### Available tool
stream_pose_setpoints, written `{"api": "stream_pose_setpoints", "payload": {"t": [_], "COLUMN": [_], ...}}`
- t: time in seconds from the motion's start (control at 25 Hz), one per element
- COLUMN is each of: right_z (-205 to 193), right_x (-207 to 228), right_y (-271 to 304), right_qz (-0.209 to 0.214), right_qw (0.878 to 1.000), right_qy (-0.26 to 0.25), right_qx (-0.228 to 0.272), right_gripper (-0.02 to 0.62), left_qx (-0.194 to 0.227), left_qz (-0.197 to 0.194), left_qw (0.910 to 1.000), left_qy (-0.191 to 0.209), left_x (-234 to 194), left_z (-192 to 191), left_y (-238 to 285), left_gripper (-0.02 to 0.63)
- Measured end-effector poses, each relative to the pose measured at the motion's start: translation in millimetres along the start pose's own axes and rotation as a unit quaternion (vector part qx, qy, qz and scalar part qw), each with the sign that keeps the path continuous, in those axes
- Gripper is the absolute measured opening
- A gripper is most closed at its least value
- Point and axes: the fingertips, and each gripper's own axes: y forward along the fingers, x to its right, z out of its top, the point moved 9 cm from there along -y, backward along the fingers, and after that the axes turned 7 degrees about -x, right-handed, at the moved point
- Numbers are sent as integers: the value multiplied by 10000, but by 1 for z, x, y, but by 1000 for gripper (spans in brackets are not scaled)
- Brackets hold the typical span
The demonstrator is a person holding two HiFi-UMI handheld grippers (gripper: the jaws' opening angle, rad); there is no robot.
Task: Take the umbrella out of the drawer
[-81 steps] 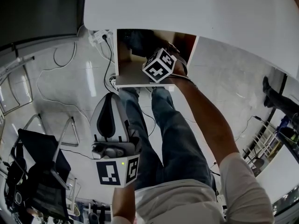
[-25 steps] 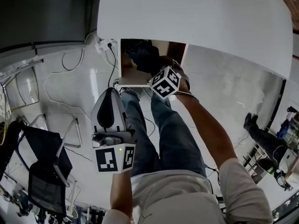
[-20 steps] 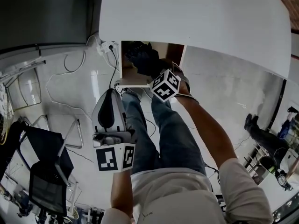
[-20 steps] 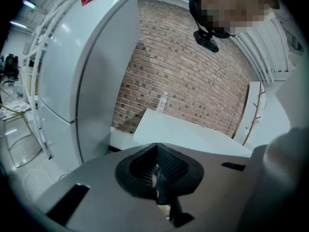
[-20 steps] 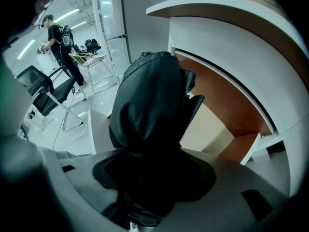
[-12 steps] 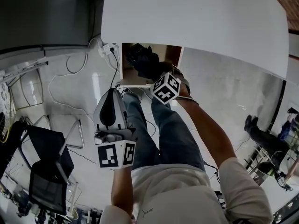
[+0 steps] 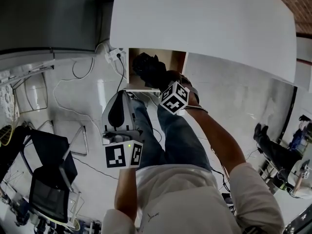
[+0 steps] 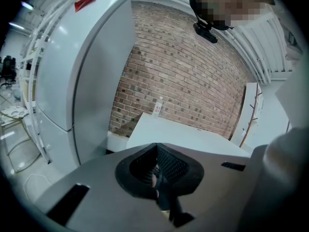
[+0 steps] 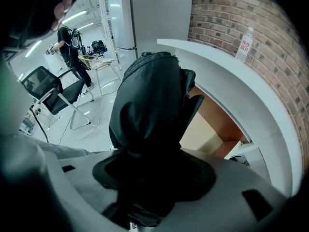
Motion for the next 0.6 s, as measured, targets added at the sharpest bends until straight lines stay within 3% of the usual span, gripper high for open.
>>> {"api": "stream_pose_setpoints", "payload": {"t": [0.6], "right_z": [9], "right_x": [-4], "right_y": [-58], "right_qz": [67], "right_qw": [9991], "right_qy": [146], "right_qx": [382], "right_gripper": [256], "left_qx": [-1], "left_qz": [37], "left_qw": [10000], "left_qy": [90], "left_x": [14], "left_z": [17], "left_y": [-21], "left_gripper": [15]}}
